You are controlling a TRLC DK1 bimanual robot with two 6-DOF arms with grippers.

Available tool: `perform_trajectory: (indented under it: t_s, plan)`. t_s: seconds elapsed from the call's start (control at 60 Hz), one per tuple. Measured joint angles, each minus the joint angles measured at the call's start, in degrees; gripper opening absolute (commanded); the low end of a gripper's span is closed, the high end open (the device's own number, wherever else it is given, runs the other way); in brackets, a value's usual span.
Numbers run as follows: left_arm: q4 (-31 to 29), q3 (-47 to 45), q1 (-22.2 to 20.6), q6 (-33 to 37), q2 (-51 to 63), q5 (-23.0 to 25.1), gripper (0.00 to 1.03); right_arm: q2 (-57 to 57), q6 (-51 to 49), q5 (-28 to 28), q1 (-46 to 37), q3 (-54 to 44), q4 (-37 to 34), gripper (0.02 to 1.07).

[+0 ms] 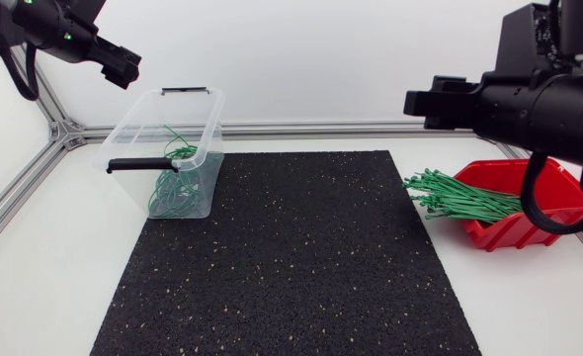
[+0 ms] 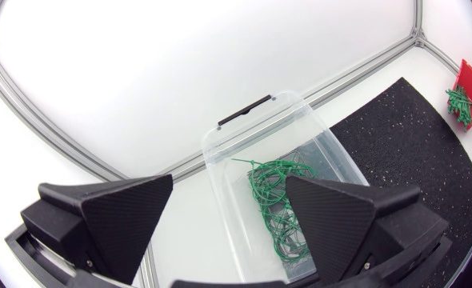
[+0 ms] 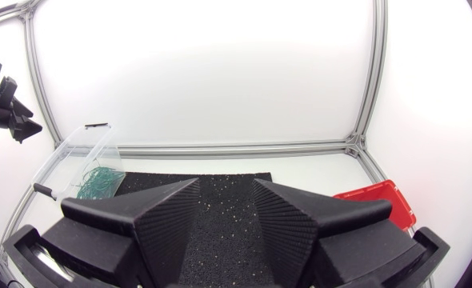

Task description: Take a green cable tie from the red box, thread the tail through the head to close it, then place it in the transparent bin on the left.

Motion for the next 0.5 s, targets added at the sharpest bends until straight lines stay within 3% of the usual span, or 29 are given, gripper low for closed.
perform_trajectory:
  t_s: [0.2,0.5]
  plan:
    - [-0.5,-1.4,1.0,0.0,-2.1,-0.6,0.99,-5.4,-5.4,-1.3,-5.6,-2.9,2.4,0.54]
    - [0.7,-12.7,2.2,0.0,-13.9,-0.8,0.99,-13.3,-11.1,-7.1,-16.4,-8.5,5.2,0.54]
